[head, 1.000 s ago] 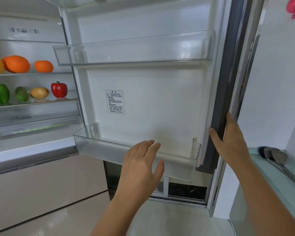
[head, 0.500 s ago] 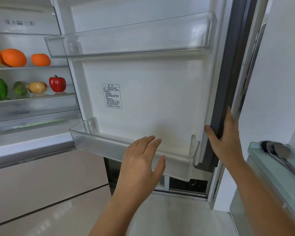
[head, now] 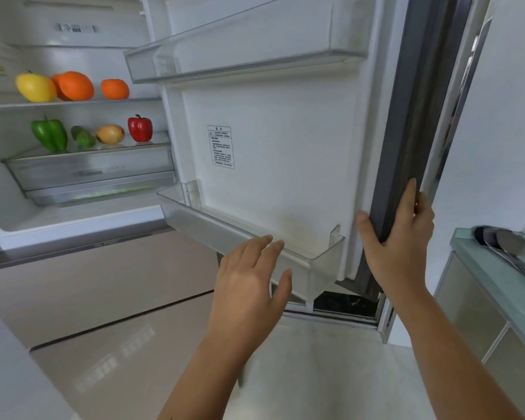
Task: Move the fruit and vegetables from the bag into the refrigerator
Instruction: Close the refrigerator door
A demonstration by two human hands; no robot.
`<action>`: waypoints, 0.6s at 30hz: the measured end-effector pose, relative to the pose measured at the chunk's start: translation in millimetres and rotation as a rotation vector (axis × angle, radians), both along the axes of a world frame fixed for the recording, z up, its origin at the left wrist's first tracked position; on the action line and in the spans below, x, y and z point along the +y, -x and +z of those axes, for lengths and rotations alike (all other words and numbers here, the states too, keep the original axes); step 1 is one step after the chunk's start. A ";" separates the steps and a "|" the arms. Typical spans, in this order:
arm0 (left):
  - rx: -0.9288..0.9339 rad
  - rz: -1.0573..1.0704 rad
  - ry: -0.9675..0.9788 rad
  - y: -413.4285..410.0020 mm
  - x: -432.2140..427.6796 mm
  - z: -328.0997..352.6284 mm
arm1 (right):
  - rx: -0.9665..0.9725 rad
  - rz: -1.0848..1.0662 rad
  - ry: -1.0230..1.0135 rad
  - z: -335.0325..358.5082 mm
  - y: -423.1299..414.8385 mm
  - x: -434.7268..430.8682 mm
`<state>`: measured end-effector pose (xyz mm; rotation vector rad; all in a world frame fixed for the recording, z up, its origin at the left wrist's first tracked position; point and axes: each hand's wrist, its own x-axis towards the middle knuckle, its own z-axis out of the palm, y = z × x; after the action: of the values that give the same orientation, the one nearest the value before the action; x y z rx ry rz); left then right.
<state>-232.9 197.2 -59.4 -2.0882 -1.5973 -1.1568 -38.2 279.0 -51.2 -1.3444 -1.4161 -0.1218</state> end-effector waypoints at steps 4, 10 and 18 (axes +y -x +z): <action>0.048 0.069 -0.007 21.4 -35.5 -1.0 | -0.014 -0.003 -0.020 -2.4 28.9 -41.9; 0.055 0.139 -0.012 50.0 -87.0 -5.8 | -0.109 -0.033 -0.042 -9.1 73.8 -100.3; 0.042 0.256 -0.016 96.2 -149.3 -14.4 | -0.222 0.073 -0.033 -20.5 134.5 -165.6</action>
<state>-329.1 47.8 -73.9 -1.8196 -1.7660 -1.0278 -172.7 113.4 -71.7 -1.2800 -1.6403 -0.2519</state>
